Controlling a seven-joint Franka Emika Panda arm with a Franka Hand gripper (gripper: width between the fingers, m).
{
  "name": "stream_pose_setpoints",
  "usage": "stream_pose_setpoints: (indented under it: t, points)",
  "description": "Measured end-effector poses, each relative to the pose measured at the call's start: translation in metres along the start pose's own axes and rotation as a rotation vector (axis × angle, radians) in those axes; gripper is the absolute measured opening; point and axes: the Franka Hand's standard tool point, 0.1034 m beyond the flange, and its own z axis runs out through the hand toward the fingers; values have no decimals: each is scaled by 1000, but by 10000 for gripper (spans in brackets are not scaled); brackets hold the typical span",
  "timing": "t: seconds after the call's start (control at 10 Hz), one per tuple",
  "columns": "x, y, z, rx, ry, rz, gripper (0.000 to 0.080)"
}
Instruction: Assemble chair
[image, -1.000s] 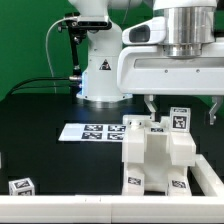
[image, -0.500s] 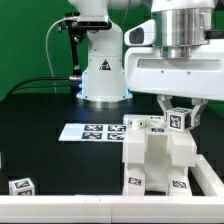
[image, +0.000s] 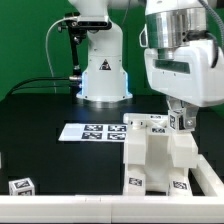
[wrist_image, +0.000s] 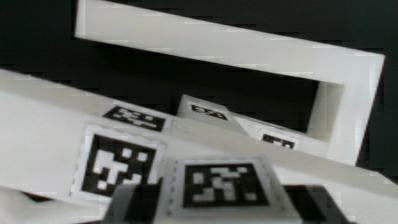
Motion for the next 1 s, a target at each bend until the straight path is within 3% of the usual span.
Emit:
stream_pose_setpoints:
  t: [0.3,0.4,0.5,0.6,0.7,1.0]
  points:
    - [0,1,1,-5,1,-32,318]
    - [-2,3,1,-32,8,-191,506]
    - [-1,1,0,-43,0,-324,506]
    - [3,0,-1,-59,-12,-457,618]
    - [3,2,0,-79,-11,-617,640]
    - [4,2,-1,-76,-16,-791,648]
